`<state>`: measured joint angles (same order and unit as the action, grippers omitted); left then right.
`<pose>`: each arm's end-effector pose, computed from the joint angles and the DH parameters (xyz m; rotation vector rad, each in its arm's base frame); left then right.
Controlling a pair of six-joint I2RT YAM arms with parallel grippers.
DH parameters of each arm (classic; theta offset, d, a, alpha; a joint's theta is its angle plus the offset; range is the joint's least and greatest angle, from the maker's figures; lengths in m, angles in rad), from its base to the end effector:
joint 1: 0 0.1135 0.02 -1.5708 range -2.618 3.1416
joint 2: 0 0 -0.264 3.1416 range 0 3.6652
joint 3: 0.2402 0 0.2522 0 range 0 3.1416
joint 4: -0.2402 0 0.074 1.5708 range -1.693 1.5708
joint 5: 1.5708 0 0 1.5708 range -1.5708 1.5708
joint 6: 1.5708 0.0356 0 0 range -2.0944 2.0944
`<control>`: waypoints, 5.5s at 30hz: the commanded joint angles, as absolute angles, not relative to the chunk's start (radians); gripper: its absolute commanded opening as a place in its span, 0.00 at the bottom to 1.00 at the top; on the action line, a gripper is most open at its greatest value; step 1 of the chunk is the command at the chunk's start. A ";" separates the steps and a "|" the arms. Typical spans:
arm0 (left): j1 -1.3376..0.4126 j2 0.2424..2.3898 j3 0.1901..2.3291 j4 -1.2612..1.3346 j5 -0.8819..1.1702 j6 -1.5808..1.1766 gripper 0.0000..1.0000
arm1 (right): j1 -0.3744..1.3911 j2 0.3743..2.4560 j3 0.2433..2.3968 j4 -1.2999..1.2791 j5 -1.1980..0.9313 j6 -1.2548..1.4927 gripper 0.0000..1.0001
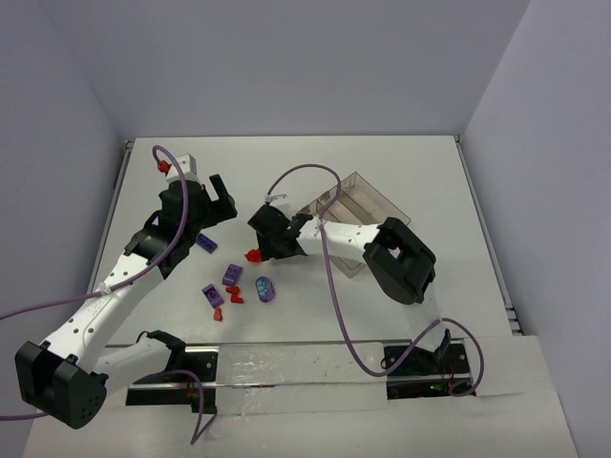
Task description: Sort the legos into containers by color
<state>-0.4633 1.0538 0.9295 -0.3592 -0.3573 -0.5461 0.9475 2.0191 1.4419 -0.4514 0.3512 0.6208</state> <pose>0.2159 -0.0939 0.3223 -0.3039 2.0091 -0.2711 0.2597 0.3403 0.1760 -0.2862 2.4980 0.1775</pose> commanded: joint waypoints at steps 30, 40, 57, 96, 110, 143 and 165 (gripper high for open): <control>-0.468 1.026 0.947 -0.373 -0.378 -0.524 0.99 | 0.933 2.160 1.593 -0.517 0.407 0.609 0.46; -0.468 1.042 0.947 -0.371 -0.367 -0.532 0.99 | 0.930 2.081 1.658 -0.554 0.364 0.526 0.10; -0.468 1.089 0.976 -0.370 -0.336 -0.548 0.99 | 0.601 1.612 1.398 -0.469 0.351 0.460 0.06; -0.468 1.065 0.962 -0.390 -0.353 -0.572 0.99 | 0.494 1.581 1.308 -0.380 0.308 0.368 0.66; -0.468 1.039 0.996 -0.485 -0.556 -0.658 0.99 | 0.942 1.819 1.381 -0.336 0.131 0.291 0.79; -0.468 1.015 0.985 -0.485 -0.530 -0.643 0.99 | 0.976 2.260 1.731 -0.445 0.171 0.288 0.79; -0.468 1.021 0.979 -0.482 -0.507 -0.650 0.99 | 0.804 1.782 1.532 -0.388 0.272 0.313 0.44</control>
<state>-0.4641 1.0321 0.9672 -0.4938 -0.5155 -0.6510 0.9039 1.9845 1.5854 -0.4497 0.2306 0.2954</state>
